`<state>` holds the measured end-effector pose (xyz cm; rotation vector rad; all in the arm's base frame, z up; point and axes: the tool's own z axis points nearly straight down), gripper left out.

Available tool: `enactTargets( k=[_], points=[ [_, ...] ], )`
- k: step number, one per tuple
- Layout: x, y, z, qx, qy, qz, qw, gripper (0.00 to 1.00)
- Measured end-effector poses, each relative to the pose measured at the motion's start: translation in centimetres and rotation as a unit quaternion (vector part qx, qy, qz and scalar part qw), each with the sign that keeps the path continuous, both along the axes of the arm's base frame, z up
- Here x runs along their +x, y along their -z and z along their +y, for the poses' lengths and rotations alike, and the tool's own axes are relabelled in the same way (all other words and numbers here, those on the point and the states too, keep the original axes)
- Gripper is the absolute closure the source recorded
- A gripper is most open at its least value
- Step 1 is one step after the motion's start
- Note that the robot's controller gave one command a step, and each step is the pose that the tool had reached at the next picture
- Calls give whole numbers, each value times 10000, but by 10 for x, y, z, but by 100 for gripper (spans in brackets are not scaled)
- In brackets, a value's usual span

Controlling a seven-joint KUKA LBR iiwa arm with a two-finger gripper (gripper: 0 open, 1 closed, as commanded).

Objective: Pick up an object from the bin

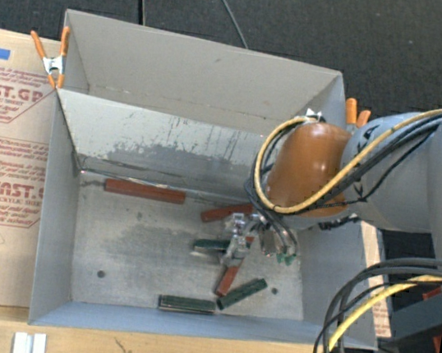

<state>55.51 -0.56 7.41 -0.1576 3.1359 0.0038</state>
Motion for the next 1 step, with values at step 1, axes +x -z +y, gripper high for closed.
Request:
enactTargets(
  k=[1],
  points=[
    [13, 2, -23, -42, 104, 1, 9999, 100]
  ],
)
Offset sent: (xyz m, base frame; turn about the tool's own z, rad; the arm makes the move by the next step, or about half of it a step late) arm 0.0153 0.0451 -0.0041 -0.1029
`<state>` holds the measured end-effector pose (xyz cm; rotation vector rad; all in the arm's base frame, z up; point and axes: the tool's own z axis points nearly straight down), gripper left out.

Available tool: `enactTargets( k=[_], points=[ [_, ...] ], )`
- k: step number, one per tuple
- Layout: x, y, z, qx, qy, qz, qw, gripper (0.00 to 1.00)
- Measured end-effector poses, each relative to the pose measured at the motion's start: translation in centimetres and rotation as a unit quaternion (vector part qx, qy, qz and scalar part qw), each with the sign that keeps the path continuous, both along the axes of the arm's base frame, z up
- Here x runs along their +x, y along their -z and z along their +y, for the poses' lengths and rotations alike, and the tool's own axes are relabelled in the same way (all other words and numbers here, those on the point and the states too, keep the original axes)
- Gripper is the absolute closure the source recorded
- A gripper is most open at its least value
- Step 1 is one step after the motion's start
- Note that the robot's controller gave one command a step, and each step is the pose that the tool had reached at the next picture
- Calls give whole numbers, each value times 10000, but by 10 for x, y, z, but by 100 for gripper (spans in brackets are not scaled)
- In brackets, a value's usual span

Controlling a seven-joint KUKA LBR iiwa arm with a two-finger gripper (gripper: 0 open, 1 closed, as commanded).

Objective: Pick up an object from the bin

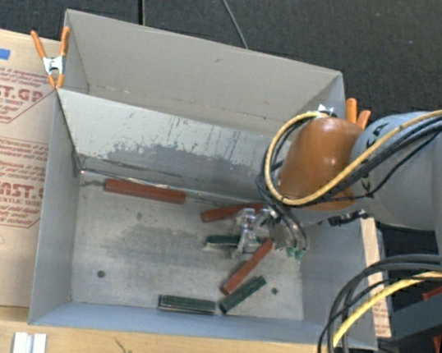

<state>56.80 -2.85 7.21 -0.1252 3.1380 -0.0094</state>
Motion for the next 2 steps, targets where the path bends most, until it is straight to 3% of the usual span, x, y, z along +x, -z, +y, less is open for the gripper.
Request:
enactTargets(
  k=[1, 2],
  points=[
    [3, 1, 53, 32, -471, -8, 9989, 100],
    [-5, -45, 54, 40, -667, 42, 9978, 100]
  ],
)
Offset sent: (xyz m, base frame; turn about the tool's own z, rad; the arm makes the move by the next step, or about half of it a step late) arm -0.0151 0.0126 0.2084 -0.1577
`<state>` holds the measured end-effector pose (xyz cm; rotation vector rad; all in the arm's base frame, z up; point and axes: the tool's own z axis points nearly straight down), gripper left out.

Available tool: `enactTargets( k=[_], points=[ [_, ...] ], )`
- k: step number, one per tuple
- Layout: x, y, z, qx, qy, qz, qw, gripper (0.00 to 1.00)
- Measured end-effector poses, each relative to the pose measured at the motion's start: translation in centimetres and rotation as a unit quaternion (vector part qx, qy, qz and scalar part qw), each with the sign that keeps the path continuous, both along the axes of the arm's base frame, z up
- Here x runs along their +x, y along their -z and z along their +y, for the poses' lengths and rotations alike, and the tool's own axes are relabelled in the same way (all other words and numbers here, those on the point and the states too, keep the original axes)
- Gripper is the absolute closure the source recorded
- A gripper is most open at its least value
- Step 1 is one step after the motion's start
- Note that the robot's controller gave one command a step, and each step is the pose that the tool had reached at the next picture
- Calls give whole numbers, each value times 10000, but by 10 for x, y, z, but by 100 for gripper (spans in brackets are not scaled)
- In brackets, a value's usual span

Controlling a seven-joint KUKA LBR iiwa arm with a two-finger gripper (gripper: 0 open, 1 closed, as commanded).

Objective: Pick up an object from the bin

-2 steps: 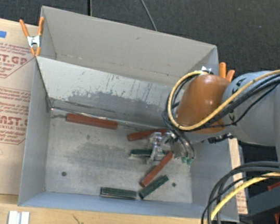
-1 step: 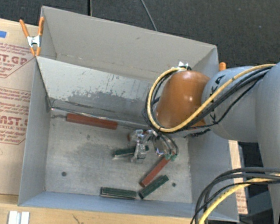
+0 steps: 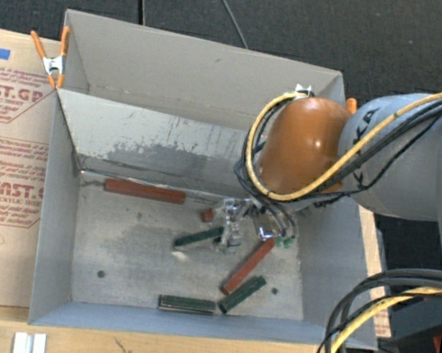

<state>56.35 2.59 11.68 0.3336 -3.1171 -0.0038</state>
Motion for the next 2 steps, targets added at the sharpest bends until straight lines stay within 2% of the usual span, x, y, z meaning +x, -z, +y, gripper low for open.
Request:
enactTargets(
  k=[1, 2],
  points=[
    [18, -37, 20, -5, 443, -49, 9990, 100],
    [-4, -63, 2, -2, 379, -38, 9993, 100]
  ],
)
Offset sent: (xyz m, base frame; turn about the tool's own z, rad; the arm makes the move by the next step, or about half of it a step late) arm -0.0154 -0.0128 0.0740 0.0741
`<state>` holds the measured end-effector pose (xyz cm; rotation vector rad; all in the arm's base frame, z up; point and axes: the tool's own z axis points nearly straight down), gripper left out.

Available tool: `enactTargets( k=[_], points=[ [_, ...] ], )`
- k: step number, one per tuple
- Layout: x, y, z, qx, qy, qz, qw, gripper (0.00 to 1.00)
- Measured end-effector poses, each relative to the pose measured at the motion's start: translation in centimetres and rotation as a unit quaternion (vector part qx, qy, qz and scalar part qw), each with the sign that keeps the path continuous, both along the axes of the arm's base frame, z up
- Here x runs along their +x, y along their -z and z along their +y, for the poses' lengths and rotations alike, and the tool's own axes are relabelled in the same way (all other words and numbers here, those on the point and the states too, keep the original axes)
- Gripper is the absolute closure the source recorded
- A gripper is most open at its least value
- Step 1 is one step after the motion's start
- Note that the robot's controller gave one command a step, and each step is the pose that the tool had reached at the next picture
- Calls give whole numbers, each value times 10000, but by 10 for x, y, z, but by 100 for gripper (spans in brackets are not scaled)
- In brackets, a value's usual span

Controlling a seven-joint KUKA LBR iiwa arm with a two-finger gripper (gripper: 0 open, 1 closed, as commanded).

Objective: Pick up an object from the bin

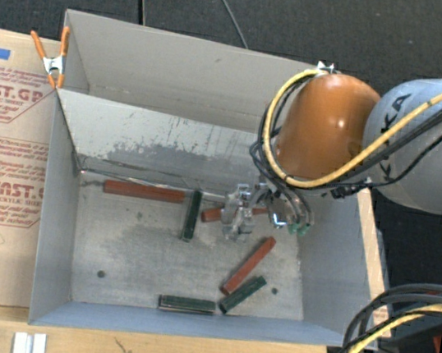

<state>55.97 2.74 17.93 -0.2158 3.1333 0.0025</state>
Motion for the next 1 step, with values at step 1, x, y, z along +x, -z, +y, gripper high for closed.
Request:
enactTargets(
  k=[1],
  points=[
    [24, 61, -80, -5, -1270, 1, 9919, 0]
  ],
)
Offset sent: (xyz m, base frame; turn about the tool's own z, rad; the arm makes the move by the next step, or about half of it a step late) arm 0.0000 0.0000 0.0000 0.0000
